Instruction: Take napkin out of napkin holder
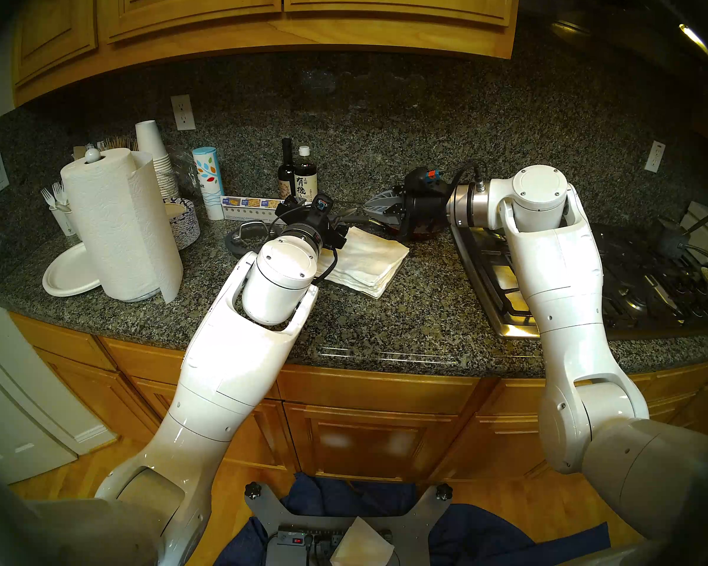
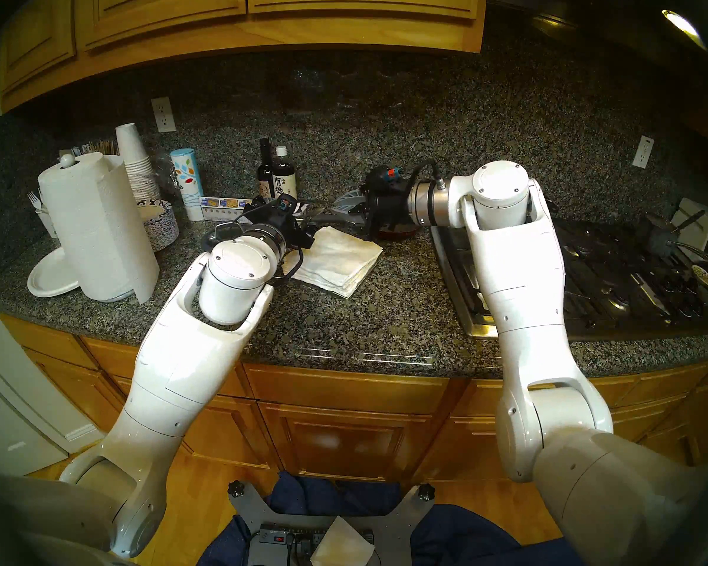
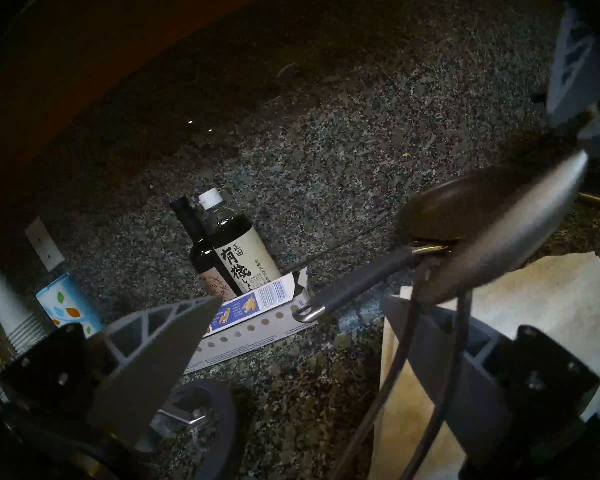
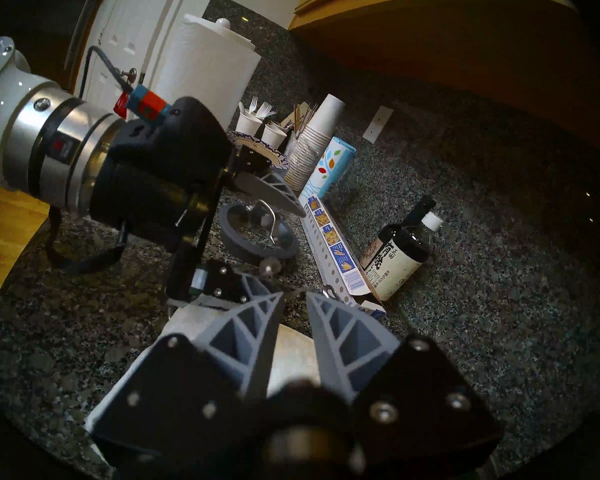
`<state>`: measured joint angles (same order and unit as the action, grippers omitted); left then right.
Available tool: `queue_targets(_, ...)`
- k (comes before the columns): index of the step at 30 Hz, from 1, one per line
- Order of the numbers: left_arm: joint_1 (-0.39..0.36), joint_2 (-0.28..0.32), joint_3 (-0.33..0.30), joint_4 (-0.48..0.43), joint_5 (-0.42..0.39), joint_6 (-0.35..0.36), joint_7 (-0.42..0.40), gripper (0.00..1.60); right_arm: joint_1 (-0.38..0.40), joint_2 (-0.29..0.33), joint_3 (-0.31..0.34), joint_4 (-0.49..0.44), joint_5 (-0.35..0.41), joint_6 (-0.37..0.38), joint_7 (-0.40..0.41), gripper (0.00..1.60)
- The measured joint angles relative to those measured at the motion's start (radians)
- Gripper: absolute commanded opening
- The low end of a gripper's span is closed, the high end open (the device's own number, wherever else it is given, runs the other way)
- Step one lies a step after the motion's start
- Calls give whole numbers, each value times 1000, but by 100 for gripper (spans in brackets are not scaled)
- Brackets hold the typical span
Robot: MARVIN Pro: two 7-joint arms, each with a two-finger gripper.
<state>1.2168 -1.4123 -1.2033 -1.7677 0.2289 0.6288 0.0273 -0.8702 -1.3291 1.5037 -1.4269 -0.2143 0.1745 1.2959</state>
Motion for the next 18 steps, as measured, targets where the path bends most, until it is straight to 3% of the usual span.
queue_targets(18,37,40,-42,-78,-2,1,2,160,-123,33,16,-79,0,71,66,71)
